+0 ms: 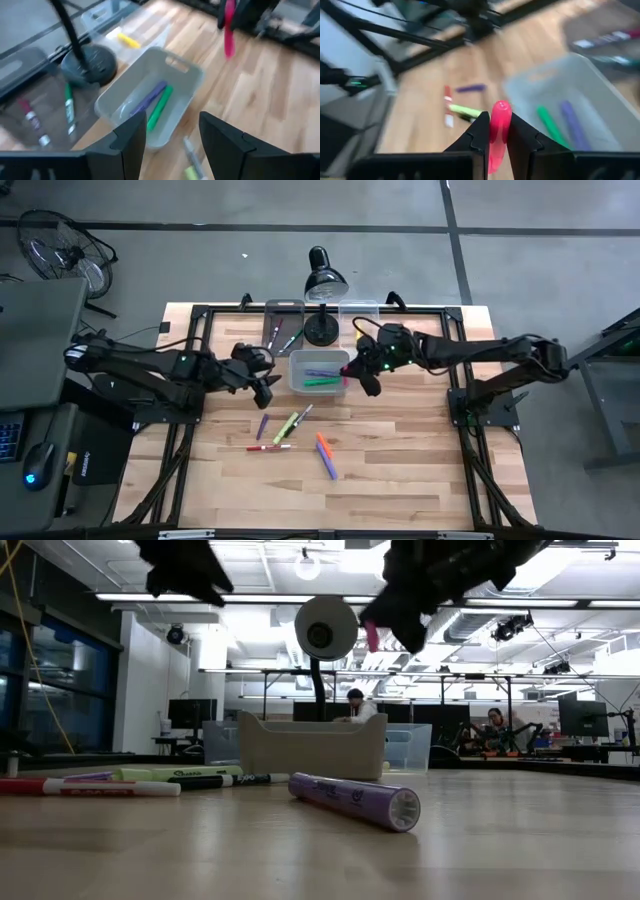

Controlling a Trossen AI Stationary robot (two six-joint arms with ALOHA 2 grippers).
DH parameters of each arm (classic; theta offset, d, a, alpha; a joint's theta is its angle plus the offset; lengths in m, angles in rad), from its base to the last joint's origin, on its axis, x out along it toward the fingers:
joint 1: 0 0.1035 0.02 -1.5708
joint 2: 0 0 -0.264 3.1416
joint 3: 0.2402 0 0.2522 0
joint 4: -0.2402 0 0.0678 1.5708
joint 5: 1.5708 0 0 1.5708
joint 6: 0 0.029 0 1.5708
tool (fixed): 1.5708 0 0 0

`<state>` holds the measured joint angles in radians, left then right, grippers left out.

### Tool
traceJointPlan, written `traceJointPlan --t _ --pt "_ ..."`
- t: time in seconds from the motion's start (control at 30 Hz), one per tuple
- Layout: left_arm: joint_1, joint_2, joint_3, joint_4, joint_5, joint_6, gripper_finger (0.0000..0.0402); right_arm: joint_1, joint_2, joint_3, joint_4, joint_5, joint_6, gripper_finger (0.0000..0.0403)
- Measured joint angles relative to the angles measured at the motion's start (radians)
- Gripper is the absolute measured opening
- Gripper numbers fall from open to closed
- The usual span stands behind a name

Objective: Pick & Place Markers
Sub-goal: Put the small pink marker into the transparent bin

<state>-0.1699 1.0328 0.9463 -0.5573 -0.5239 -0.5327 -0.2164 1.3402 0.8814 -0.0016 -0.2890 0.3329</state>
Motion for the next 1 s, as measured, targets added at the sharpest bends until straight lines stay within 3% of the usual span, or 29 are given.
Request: traceJointPlan --t 0.17,0.4,0.53,0.7,1.0 --pt "0.000 -0.045 -0.118 0.063 -0.014 -0.050 0.0177 -0.051 -0.007 0.000 -0.108 0.078 0.007 0.0039" --pt "0.038 -0.161 -0.314 0.235 0.014 -0.078 0.0177 -0.158 -0.007 0.000 -0.132 0.166 0.075 0.0038" --pt "0.119 -0.225 -0.381 0.286 0.106 -0.044 0.0177 -0.235 -0.002 0.000 -0.130 0.196 0.112 0.0044" --pt "0.276 -0.278 -0.414 0.338 0.296 0.065 0.0177 -0.319 0.020 0.000 -0.128 0.209 0.112 0.0038" --pt "0.547 -0.288 -0.415 0.367 0.614 0.206 0.0177 -0.413 0.160 0.000 -0.090 0.211 0.121 0.0048"
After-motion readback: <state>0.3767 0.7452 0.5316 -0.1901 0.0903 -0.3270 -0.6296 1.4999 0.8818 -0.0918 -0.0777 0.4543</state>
